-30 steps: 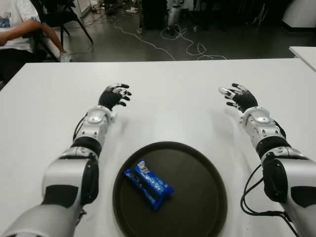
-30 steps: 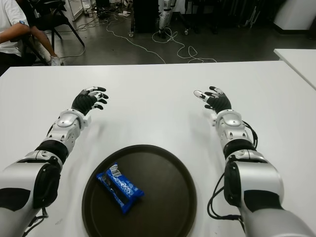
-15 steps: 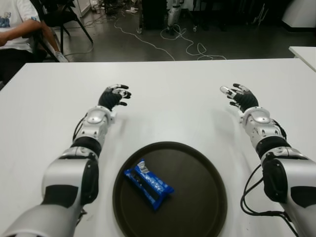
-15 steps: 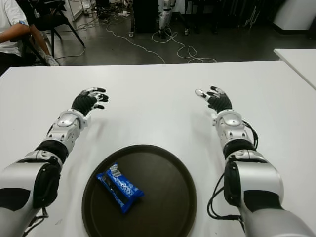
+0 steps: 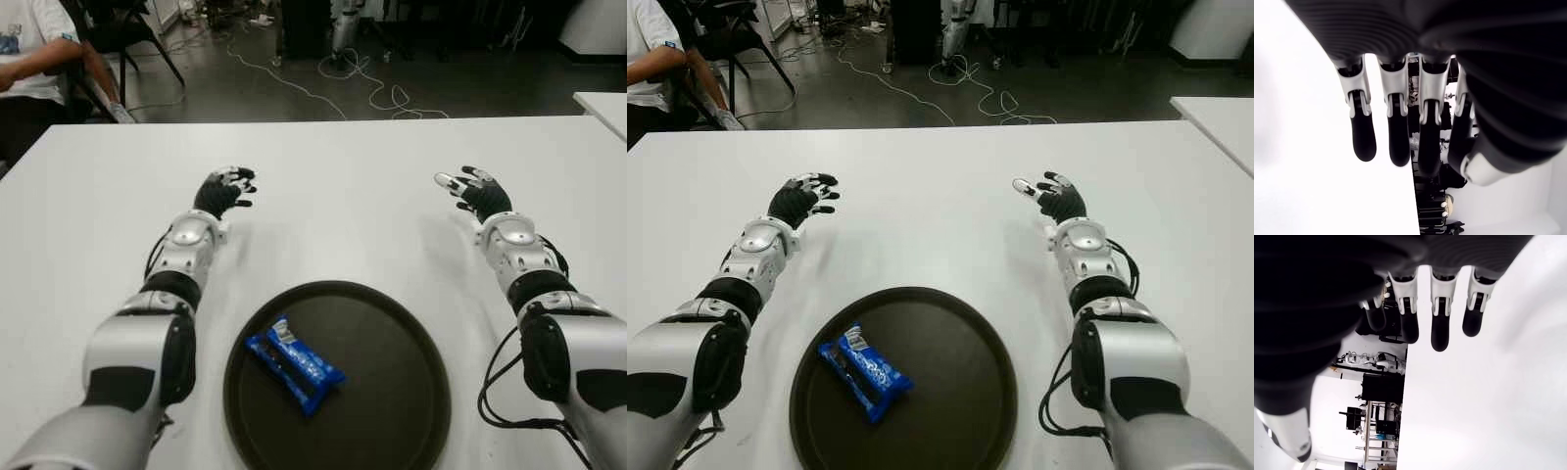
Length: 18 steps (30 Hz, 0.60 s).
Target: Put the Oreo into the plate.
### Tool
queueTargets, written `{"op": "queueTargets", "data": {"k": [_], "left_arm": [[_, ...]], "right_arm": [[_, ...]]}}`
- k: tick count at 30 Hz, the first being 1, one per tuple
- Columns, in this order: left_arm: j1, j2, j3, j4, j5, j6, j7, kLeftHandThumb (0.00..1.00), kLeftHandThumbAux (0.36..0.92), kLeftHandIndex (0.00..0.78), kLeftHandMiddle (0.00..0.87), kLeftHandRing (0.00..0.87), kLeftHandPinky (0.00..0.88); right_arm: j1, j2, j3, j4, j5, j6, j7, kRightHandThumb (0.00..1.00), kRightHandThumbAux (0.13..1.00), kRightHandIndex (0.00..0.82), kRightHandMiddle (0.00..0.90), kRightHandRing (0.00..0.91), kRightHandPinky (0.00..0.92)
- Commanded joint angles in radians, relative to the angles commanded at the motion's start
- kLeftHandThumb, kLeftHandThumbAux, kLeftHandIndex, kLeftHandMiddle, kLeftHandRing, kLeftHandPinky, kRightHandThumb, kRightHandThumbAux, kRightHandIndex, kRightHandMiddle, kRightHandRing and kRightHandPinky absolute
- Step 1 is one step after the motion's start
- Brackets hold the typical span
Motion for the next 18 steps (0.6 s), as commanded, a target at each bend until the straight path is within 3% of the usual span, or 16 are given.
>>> {"op": "queueTargets", "data": {"k": [10, 18], "left_arm": [[0.001, -0.002, 0.008, -0.001, -0.008, -0.008, -0.003, 0.63, 0.674, 0.078, 0.169, 0.255, 0.36], [0.002, -0.003, 0.01, 0.003, -0.005, -0.008, 0.018, 0.592, 0.653, 0.066, 0.149, 0.198, 0.269]], "right_arm": [[0.001, 0.0, 0.001, 0.001, 0.0, -0.003, 0.005, 0.0, 0.648, 0.162, 0.207, 0.199, 0.177], [0.002, 0.0, 0.001, 0.0, 0.0, -0.007, 0.01, 0.0, 0.649, 0.161, 0.217, 0.204, 0.18]]}}
